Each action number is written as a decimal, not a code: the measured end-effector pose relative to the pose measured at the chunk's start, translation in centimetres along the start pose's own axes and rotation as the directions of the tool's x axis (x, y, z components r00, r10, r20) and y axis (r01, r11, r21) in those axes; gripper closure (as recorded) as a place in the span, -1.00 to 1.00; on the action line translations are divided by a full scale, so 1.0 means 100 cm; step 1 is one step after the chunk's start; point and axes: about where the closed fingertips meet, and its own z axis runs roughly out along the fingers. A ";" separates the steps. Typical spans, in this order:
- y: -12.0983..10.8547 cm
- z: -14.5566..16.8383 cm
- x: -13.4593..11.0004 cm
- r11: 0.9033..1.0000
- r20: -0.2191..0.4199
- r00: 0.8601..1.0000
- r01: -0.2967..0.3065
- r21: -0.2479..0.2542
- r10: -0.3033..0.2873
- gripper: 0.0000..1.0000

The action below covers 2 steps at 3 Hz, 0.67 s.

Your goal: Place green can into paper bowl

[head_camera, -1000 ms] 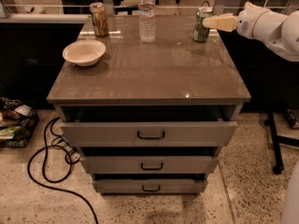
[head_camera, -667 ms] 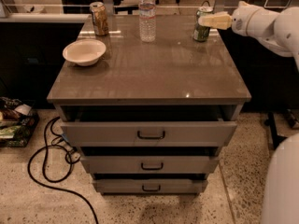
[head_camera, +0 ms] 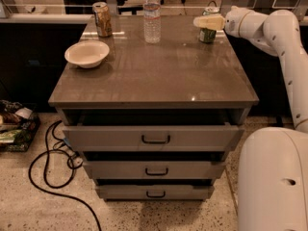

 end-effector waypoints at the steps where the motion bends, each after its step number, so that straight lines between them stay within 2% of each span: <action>1: -0.005 0.014 0.021 0.999 -0.017 0.999 -0.049 -0.002 0.049 -1.00; 2: -0.005 0.017 0.024 0.998 -0.019 0.998 -0.056 -0.003 0.056 -0.74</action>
Offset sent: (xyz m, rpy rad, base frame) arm 0.0128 0.0019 -0.0222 0.0330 0.0396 -0.0021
